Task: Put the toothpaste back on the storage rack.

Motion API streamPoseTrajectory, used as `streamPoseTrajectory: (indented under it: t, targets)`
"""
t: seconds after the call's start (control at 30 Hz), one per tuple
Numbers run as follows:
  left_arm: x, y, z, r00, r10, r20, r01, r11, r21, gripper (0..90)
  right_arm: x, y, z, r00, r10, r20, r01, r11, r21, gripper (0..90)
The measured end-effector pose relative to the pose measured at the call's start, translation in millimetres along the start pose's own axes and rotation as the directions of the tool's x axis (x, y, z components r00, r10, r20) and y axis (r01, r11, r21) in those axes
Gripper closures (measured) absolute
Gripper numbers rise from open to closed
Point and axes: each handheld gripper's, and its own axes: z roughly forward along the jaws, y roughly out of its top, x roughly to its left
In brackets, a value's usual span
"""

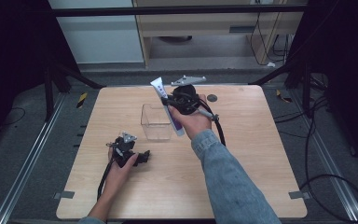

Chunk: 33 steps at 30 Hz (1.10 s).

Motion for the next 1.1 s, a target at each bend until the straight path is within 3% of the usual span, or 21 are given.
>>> streamPoseTrajectory:
  t: [0.67, 1.1]
  targets:
    - [-0.1, 0.0, -0.1, 1.0000, -0.001, -0.002, 0.001, 1.0000, 0.000, 0.0, 0.3, 34.2, 45.9, 0.9991, -0.002, 0.042, 0.006, 0.9961, -0.088, 79.1]
    - [-0.1, 0.0, -0.2, 1.0000, 0.001, -0.001, -0.001, 1.0000, 0.002, 0.0, -3.7, 35.5, 63.0, 0.9960, 0.009, 0.089, 0.001, 0.9929, -0.119, 79.1]
